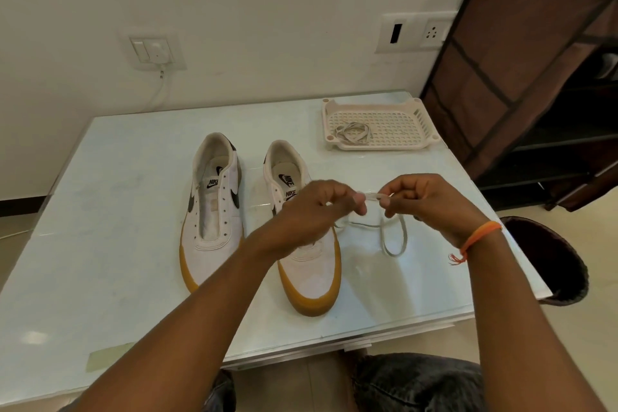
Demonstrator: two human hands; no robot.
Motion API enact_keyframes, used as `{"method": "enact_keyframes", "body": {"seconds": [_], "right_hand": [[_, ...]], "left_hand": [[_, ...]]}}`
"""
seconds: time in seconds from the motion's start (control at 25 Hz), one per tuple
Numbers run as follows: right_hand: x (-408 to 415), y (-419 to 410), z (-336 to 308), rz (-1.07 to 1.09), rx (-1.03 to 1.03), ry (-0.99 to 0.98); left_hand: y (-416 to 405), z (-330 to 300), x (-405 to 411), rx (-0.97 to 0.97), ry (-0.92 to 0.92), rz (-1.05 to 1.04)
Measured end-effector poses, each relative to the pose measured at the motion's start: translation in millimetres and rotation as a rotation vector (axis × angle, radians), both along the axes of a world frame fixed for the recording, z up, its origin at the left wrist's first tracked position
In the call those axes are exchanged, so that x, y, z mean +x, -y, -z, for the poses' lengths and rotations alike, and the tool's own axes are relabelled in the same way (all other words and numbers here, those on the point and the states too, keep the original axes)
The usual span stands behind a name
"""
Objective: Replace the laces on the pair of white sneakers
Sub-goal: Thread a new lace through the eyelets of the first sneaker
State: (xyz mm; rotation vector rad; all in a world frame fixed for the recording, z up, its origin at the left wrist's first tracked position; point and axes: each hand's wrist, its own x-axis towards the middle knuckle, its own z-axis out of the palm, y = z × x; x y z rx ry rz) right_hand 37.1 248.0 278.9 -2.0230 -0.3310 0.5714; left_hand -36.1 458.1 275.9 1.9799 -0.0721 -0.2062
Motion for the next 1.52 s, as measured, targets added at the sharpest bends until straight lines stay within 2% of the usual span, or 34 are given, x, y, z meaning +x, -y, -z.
{"method": "enact_keyframes", "body": {"seconds": [0.08, 0.32, 0.48, 0.56, 0.64, 0.72, 0.84, 0.92, 1.0, 1.12, 1.2, 1.32, 1.36, 1.44, 1.52], "right_hand": [[1.1, 1.8, 4.6, 0.048, 0.054, -0.005], [2.9, 10.0, 14.0, 0.106, 0.152, -0.016], [3.5, 4.9, 15.9, 0.078, 0.216, -0.047], [5.5, 6.7, 19.8, 0.065, 0.31, -0.132], [8.6, 10.1, 20.9, 0.085, 0.484, -0.275], [10.5, 13.3, 17.4, 0.171, 0.753, -0.378], [15.1, 15.1, 13.0, 0.372, 1.07, -0.435], [15.4, 12.1, 15.3, 0.457, 1.128, -0.49], [15.1, 10.2, 18.8, 0.493, 1.104, -0.534], [15.9, 8.3, 22.3, 0.408, 1.082, -0.563], [18.0, 6.3, 23.1, 0.352, 1.119, -0.539], [18.9, 3.8, 22.7, 0.349, 1.025, -0.437], [19.2, 4.7, 22.9, 0.371, 0.988, -0.407], [21.9, 9.8, 24.6, 0.448, 0.926, -0.347], [24.4, 15.9, 24.4, 0.547, 0.895, -0.281]], "left_hand": [[-11.8, -15.6, -0.1, -0.249, -0.027, -0.108], [-55.6, -47.2, 1.5, -0.773, 0.013, -0.387], [-70.8, -47.7, 1.3, -0.831, -0.029, -0.502], [-75.1, -42.0, 2.4, -0.825, -0.081, -0.579], [-81.4, -36.8, 4.1, -0.816, -0.117, -0.634], [-86.7, -34.7, 4.4, -0.832, -0.13, -0.632], [-85.6, -33.2, 4.9, -0.746, -0.134, -0.603], [-81.1, -33.2, 4.7, -0.663, -0.133, -0.541], [-73.1, -32.8, 4.1, -0.569, -0.13, -0.46], [-40.0, -22.8, 0.2, -0.214, -0.052, -0.369], [-1.9, -9.3, -7.2, -0.054, -0.009, -0.189], [48.0, 12.1, -25.4, -0.001, -0.094, 0.251], [58.1, 19.0, -30.9, 0.032, -0.109, 0.34], [69.8, 31.2, -37.6, 0.077, -0.103, 0.37], [73.3, 40.3, -39.8, 0.104, -0.071, 0.316]]}}
